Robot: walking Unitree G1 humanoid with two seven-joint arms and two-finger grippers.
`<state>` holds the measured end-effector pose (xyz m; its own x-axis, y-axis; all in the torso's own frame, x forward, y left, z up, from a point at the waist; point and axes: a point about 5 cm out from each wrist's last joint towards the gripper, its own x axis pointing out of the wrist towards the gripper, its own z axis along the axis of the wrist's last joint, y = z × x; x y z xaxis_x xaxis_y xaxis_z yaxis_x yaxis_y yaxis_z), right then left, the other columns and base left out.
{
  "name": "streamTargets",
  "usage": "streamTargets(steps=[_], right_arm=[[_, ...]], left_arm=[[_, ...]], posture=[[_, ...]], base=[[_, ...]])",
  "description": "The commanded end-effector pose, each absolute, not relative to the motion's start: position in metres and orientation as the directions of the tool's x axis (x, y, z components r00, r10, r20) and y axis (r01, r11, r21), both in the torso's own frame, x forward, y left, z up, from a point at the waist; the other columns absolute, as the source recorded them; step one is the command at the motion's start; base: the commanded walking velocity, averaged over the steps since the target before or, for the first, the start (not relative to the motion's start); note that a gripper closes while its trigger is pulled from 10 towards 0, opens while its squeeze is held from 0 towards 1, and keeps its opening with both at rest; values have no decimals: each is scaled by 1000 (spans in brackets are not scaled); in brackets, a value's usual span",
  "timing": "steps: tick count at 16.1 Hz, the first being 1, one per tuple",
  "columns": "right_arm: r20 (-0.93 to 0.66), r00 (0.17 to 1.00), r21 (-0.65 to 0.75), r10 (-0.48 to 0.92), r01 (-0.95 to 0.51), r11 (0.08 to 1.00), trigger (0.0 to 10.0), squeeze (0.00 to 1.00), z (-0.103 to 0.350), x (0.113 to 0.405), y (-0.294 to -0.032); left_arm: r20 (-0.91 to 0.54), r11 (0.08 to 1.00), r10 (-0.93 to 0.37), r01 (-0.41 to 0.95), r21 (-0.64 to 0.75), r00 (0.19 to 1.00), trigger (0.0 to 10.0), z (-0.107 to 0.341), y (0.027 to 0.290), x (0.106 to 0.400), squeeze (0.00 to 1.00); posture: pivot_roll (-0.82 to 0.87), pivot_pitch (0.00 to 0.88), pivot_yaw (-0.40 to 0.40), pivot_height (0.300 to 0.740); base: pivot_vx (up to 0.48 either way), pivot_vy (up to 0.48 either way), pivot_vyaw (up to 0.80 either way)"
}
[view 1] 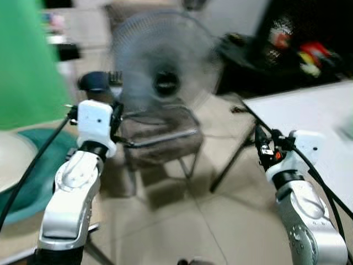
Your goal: Setting the table
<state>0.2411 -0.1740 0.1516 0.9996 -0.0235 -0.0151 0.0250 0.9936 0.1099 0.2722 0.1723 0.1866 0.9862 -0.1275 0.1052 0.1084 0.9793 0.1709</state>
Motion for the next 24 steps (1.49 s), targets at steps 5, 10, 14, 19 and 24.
streamTargets(steps=[5, 10, 14, 19, 24], right_arm=[[12, 1000, 65, 28, -29, 997, 10000, 0, 155, 246, -164], [16, 999, 42, 49, -50, 998, 10000, 0, 154, 247, -159], [21, 999, 52, 47, -49, 997, 10000, 0, 153, 248, -159], [35, 999, 76, 24, -26, 997, 10000, 0, 155, 246, -161], [65, 997, 78, -53, 48, 996, 10000, 0, 159, 232, -163]], left_arm=[[101, 985, -157, 148, 91, 982, 10000, 185, 169, 276, 0], [91, 980, -172, 162, 114, 981, 10000, 183, 170, 274, 0], [86, 974, -188, 174, 144, 978, 10000, 184, 172, 273, 0], [71, 955, -249, 233, 181, 966, 10000, 184, 167, 276, 0], [59, 926, -358, 346, 152, 932, 10000, 182, 153, 276, 0]], posture=[[-6, 0, -64, 740], [3, 0, -81, 740], [8, 0, -89, 740], [4, 0, -79, 740], [-20, 0, -20, 740]], base=[[187, 0, -560], [376, 0, 0], [378, 0, 0], [378, 0, -160], [381, 0, -800]])
